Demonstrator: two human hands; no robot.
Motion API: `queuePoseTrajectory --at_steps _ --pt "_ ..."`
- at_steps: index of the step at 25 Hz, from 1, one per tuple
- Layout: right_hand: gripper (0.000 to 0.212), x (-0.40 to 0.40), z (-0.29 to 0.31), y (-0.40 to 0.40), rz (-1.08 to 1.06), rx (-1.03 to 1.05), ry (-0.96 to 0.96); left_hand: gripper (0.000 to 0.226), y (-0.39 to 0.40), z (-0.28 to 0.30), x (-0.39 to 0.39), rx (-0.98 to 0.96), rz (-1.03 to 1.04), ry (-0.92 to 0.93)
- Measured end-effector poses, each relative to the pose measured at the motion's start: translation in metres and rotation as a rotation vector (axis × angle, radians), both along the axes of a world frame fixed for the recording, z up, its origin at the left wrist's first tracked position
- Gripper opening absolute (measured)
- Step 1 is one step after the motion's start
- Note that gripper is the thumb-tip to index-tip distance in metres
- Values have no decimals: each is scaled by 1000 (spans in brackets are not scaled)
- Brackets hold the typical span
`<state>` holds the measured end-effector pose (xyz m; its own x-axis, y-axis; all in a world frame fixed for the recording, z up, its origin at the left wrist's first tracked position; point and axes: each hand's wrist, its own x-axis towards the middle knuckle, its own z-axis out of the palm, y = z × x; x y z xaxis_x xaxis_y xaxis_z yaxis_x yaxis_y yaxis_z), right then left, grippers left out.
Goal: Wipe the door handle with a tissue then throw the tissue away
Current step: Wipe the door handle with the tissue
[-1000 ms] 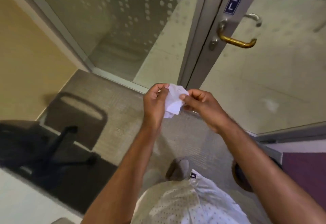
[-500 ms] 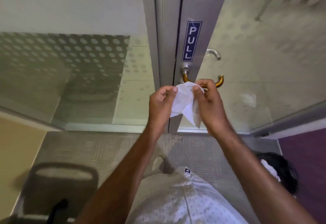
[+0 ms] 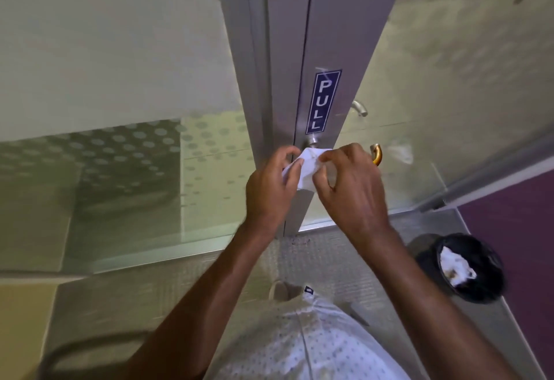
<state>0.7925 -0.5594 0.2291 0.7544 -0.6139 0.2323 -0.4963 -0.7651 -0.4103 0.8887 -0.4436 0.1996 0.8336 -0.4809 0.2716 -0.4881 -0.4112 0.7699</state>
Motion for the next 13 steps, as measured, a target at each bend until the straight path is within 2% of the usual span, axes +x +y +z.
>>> queuePoseTrajectory --at_steps 3,7,13 --pt "38 7 -6 13 -132 -188 123 16 5 -3 6 64 -68 -107" --pt "44 18 -15 22 -184 -288 174 15 11 6 11 119 -103 -266" --pt "24 38 -14 28 -163 -292 242 21 9 25 28 58 -138 -780"
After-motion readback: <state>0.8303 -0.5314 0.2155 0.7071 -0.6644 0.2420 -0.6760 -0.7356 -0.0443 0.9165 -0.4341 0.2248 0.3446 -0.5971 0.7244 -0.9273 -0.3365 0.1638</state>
